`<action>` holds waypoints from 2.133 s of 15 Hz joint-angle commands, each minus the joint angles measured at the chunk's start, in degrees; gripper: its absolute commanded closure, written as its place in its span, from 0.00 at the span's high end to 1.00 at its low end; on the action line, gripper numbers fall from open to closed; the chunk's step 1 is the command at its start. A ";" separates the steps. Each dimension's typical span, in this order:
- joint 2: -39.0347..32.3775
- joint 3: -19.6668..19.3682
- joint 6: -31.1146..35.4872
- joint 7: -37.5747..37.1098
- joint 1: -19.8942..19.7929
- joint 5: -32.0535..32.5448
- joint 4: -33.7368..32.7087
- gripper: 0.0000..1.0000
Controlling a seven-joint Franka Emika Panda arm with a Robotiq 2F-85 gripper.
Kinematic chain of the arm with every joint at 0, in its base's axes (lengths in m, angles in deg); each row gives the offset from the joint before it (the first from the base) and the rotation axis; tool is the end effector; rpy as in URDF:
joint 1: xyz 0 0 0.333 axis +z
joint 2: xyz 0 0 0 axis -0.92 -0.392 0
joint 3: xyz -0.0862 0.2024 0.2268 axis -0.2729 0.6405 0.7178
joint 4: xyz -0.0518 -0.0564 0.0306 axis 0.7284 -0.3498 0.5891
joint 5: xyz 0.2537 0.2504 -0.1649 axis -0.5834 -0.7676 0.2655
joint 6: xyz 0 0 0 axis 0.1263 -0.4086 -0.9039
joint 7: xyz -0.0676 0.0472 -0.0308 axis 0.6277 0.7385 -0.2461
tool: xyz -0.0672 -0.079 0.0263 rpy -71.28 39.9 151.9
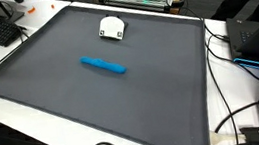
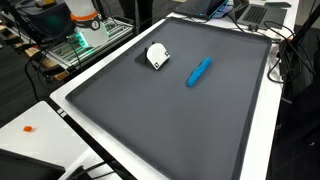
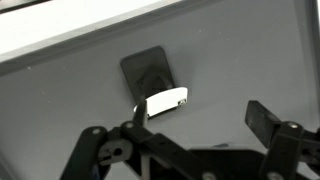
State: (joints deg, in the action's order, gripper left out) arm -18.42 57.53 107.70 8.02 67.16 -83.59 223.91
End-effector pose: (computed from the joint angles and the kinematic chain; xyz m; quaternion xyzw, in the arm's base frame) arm 0.3961 0.0129 0.4432 -0.9845 0.1440 0.0563 0.0825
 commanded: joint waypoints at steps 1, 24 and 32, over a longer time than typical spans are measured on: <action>1.09 2.11 4.61 -8.91 -0.86 -5.43 4.79 1.00; -19.20 5.48 34.74 -38.16 0.08 -9.51 10.33 1.00; -23.04 4.58 40.58 -40.47 0.22 -9.01 9.81 1.00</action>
State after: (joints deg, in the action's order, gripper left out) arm -39.84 62.79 146.11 -31.12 66.72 -92.32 233.99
